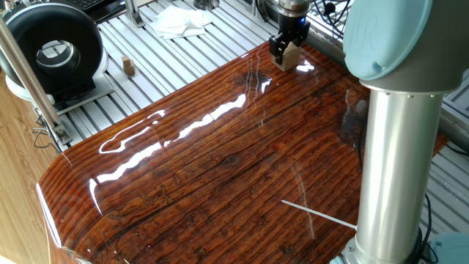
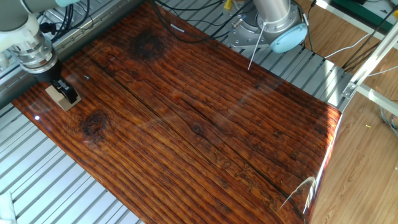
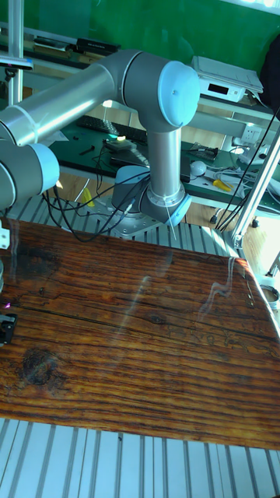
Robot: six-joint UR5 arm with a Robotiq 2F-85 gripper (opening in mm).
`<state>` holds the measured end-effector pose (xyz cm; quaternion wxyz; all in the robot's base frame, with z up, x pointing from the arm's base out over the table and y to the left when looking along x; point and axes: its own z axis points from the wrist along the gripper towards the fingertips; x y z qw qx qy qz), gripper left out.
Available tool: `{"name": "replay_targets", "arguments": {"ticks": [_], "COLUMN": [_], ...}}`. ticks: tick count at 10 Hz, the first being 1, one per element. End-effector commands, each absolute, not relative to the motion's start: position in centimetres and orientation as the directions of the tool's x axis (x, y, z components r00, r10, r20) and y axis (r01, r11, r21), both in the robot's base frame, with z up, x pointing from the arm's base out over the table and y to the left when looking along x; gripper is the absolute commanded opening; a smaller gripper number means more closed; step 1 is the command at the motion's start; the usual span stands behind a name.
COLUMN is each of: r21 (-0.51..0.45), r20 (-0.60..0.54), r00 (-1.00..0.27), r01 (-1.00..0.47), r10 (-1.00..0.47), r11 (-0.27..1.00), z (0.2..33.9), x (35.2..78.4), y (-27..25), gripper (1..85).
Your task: Hold a small block with the gripper and sweep it from left to right on the table
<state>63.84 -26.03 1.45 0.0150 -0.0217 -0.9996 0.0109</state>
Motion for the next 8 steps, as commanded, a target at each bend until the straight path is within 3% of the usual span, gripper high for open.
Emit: {"name": "replay_targets", "arguments": {"ticks": [1,5,8], "r21": [-0.003,0.05,0.037], "r20": [0.021,0.013,0.009], "r00": [-0.999,-0.999,-0.999], "r01": [0.048,0.044,0.047], "r10": [0.049,0.043,0.047], "r11": [0.999,0.998,0.998], "z": [1.37,1.83,1.54], "x": [64.17,64.34,64.54], "y": [-25.62,-25.55,-25.39], "gripper": [1.0,1.0,1.0]}}
